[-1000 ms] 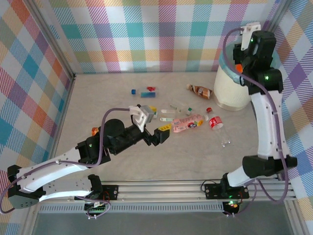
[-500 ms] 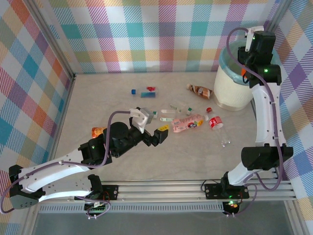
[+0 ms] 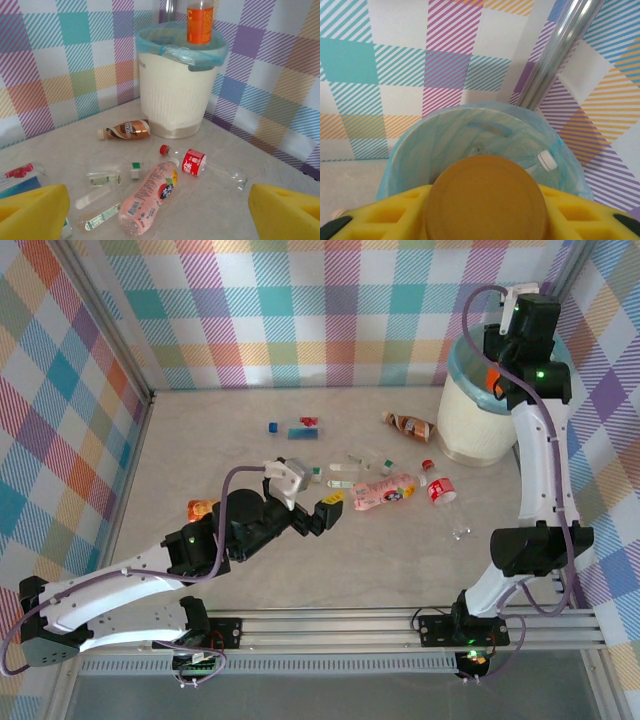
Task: Put the plastic bottles in the bin
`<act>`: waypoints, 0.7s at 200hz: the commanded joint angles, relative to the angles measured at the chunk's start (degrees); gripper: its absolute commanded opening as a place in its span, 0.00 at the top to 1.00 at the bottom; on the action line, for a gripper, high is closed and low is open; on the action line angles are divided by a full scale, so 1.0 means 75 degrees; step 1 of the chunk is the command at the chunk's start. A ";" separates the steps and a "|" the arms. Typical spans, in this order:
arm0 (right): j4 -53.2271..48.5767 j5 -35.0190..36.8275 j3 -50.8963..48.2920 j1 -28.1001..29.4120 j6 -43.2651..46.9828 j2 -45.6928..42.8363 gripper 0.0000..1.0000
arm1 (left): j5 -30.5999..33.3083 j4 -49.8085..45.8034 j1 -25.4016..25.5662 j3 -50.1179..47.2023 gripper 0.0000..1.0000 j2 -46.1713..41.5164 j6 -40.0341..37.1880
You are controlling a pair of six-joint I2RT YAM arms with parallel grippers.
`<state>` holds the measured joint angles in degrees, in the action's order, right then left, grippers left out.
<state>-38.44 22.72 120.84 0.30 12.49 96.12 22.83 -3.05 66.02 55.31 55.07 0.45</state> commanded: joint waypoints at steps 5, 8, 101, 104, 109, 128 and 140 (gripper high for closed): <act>0.0012 0.0208 0.0372 0.0054 -0.0014 0.0086 0.42 | 0.0249 -0.0036 -0.0005 0.0021 0.08 0.0052 0.0044; 0.0015 0.0197 0.0366 0.0051 -0.0013 0.0069 0.41 | 0.0249 -0.0047 -0.0002 0.0029 0.07 0.0052 0.0046; -0.0068 -0.0032 0.0257 0.0161 -0.0063 -0.0036 0.39 | 0.0600 -0.0248 -0.0025 -0.0168 0.07 -0.0206 0.0300; -0.0086 -0.0056 0.0243 0.0195 -0.0096 -0.0031 0.39 | 0.0609 -0.0261 -0.0025 -0.0163 0.07 -0.0206 0.0297; -0.0128 -0.0090 0.0229 0.0237 -0.0115 -0.0044 0.39 | 0.0624 -0.0279 -0.0031 -0.0162 0.07 -0.0207 0.0302; -0.0253 -0.0132 0.0178 0.0634 -0.0130 -0.0054 0.39 | 0.0700 -0.0387 -0.0049 -0.0102 0.07 -0.0171 0.0314; -0.0348 -0.0177 0.0166 0.0932 -0.0157 -0.0054 0.39 | 0.0767 -0.0531 -0.0066 -0.0026 0.07 -0.0137 0.0360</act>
<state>-39.48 22.87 121.54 3.36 12.47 96.84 26.65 -5.23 65.87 54.52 54.61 2.13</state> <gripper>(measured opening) 0.607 0.932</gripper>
